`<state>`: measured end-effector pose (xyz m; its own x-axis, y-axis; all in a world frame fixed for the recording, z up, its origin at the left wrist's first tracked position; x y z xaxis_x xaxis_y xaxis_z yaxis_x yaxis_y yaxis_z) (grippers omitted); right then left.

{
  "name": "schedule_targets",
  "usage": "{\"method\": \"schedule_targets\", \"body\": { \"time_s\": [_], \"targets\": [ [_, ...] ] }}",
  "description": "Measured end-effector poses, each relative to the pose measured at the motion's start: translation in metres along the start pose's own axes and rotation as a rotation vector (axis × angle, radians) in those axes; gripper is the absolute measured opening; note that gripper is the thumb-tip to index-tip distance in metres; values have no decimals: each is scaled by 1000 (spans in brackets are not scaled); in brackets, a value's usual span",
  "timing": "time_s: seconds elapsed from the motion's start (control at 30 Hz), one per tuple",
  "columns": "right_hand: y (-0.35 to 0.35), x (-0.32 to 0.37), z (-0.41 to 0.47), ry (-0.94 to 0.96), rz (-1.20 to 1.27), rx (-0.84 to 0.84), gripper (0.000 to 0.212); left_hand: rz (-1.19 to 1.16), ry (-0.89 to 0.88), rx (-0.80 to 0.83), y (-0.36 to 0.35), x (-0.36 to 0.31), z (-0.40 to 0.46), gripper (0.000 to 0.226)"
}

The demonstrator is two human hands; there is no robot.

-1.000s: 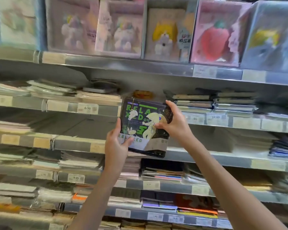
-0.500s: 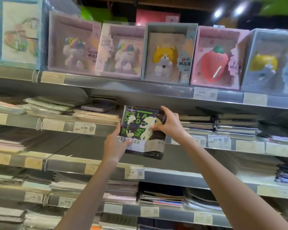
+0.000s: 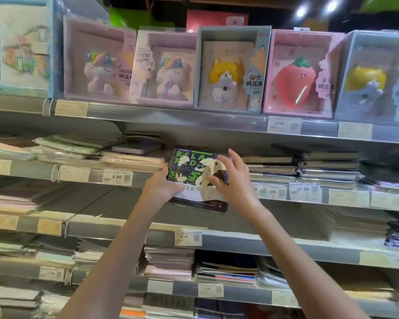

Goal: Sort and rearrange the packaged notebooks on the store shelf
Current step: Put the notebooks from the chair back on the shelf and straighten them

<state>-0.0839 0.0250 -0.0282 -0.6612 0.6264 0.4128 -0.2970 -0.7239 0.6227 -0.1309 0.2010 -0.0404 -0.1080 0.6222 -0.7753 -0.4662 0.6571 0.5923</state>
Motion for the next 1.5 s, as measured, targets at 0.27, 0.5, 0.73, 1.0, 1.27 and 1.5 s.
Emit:
{"method": "schedule_targets", "body": {
  "time_s": [0.27,0.5,0.73,1.0,1.27,1.5],
  "targets": [
    [-25,-6,-52,140,-56,-10,61,-5,57,95,11,-15,1,67],
    [-5,-1,-33,133,198,-136,51,-133,-191,-198,27,-15,-7,73],
    [4,-3,2,88,301,-219,44,-242,-325,-376,22,-28,0,40],
    [-19,-23,38,201,-150,-282,52,-214,-272,-402,-6,-29,44,54],
    [-40,-60,40,200,-545,-279,41,331,-332,-379,-47,-12,54,64],
    [-48,-69,39,159,-605,-135,61,545,-329,-504,-57,-4,58,70]
  ]
}}
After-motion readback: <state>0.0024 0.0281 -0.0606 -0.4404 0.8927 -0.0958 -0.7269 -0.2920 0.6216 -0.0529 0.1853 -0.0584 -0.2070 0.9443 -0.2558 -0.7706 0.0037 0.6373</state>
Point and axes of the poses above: each hand's wrist, its own z-axis towards the middle knuckle, its own y-axis out of the back of the hand, x = y × z, the point moved 4 cm from there along z, towards the middle knuckle
